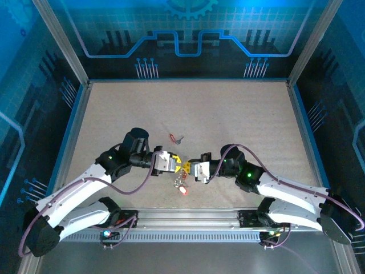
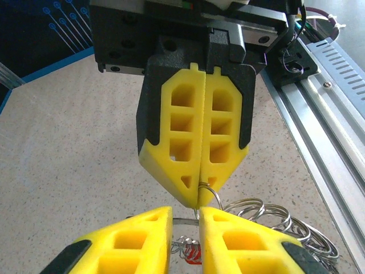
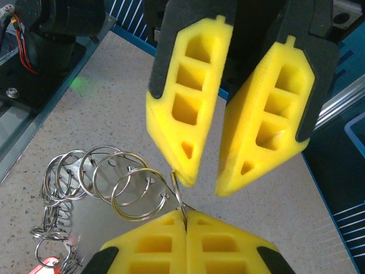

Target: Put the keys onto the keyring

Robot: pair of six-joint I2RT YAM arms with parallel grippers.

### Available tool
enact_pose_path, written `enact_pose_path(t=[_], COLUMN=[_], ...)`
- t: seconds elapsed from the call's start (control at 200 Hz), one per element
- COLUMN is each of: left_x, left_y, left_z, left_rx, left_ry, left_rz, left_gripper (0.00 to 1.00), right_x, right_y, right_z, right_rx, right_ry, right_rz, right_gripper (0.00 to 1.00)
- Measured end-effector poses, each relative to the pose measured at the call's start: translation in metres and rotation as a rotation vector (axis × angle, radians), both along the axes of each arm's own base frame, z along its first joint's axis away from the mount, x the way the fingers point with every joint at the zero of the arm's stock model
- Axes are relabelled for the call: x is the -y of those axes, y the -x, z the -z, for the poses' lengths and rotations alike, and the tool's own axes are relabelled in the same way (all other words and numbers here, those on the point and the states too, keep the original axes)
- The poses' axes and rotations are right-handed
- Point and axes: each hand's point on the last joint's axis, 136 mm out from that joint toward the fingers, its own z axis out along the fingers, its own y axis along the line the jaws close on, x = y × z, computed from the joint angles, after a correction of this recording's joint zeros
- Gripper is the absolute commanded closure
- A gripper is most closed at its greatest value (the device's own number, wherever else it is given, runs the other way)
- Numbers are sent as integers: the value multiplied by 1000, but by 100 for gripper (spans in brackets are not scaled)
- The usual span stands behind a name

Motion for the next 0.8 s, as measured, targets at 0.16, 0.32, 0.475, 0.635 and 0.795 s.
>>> enact_pose_path(t=[0.16,0.32,0.475,0.635,0.795], left_x=[-1,-7,-8,-7,-7], left_y=[0,1,3,2,1], left_z=[0,-4,-3,2,3], left_rx=[5,38,35,19,11], left_ry=[-5,-12,-17,-28,-31], left_rz=[-6,-19,-20,-19,-20], left_gripper=[68,63,62,61,61], right_x=[0,0,0,0,0], right_y=[1,0,0,0,0], right_z=[0,-1,-1,-2,-3], right_rx=[0,-3,-8,-18,-36], right_ry=[-2,-3,-6,-12,-19], right_rz=[-3,-2,0,4,10], right_gripper=[100,100,100,100,100])
